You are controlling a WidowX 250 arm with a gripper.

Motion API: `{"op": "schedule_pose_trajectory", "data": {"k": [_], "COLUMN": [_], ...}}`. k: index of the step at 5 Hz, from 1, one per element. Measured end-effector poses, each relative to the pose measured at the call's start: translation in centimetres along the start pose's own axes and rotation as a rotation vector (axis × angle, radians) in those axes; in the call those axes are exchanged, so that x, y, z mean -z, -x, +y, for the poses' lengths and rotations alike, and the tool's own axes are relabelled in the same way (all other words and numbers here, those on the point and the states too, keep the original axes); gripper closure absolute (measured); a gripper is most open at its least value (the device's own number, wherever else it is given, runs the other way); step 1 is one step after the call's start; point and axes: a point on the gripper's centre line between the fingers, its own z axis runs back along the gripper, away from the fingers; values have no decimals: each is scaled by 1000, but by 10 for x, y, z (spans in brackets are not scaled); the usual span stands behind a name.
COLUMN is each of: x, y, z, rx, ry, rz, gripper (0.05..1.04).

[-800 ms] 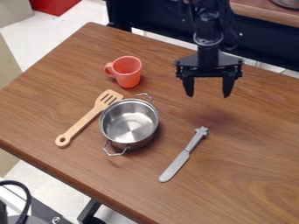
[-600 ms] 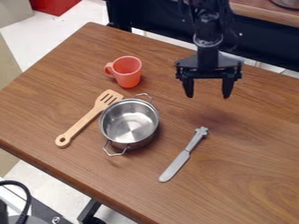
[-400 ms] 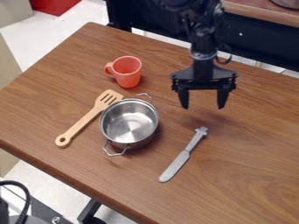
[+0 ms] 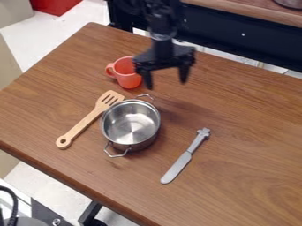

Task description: Put the orange cup inside the silver pot

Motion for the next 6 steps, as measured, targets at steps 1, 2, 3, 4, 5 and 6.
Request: {"op": "schedule_pose_trajectory", "data": {"k": [1, 2, 3, 4, 5, 6], "x": [-8, -16, -16, -9, -5, -2], "y": [-20, -37, -47, -55, -63, -72], "z": [21, 35, 55, 74, 82, 88], "rx": [-66, -94, -168, -249, -320, -441], "ry": [-54, -68, -16, 21, 19, -5], "rz": [-9, -21, 9, 26, 28, -31], "gripper": [86, 86, 86, 86, 86, 86]}}
